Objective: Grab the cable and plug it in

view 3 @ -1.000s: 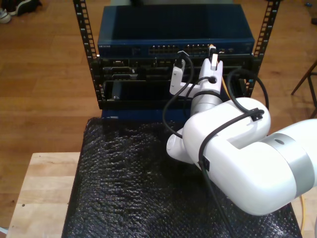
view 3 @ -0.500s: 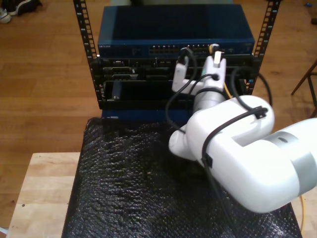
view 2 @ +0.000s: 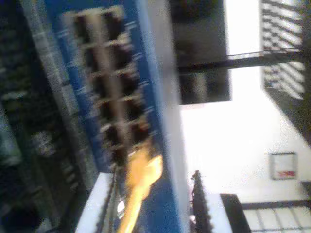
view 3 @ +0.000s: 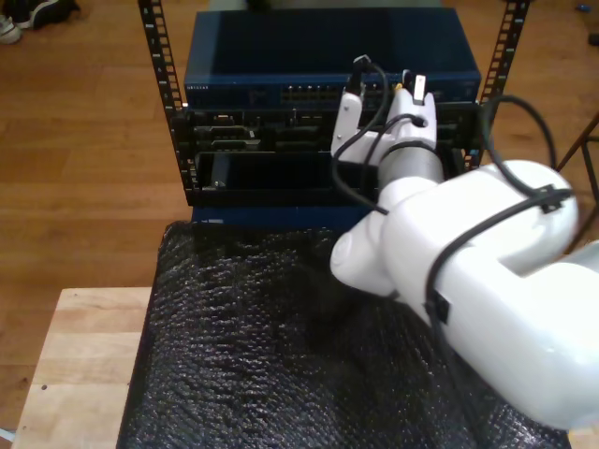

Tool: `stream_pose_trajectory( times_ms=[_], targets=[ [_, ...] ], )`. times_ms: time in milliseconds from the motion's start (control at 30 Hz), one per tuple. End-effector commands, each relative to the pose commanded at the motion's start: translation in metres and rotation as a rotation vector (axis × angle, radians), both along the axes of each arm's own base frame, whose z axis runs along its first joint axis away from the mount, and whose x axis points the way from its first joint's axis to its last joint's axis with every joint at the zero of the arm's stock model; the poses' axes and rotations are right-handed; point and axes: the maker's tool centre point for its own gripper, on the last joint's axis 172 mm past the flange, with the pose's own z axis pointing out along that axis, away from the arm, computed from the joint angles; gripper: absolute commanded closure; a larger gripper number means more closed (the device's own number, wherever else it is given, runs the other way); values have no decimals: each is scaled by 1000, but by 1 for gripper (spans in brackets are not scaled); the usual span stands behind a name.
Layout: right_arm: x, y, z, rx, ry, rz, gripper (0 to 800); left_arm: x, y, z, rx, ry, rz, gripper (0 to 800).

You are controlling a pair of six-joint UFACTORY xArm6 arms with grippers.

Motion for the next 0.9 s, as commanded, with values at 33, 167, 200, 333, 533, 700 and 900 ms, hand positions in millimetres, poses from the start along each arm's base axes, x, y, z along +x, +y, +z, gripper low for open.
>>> stream_pose_trajectory(
  times_ms=[33,167,200,333,533,700,900],
  targets=[
    [-3,-1,-1,1,12,2,404,0,0,0,0,0,0,0],
    [-13,-3,-1,4,45,17,399,0,0,0,0,0,0,0],
    [-15,-3,-2,6,59,24,396,0,0,0,0,0,0,0],
    [-24,0,-5,22,119,55,386,0,0,0,0,0,0,0],
    [-35,0,-2,59,212,101,386,0,0,0,0,0,0,0],
    [-43,-21,3,56,303,139,330,0,0,0,0,0,0,0],
    [-48,-50,-5,66,453,187,227,0,0,0,-1,0,0,0]
  ],
)
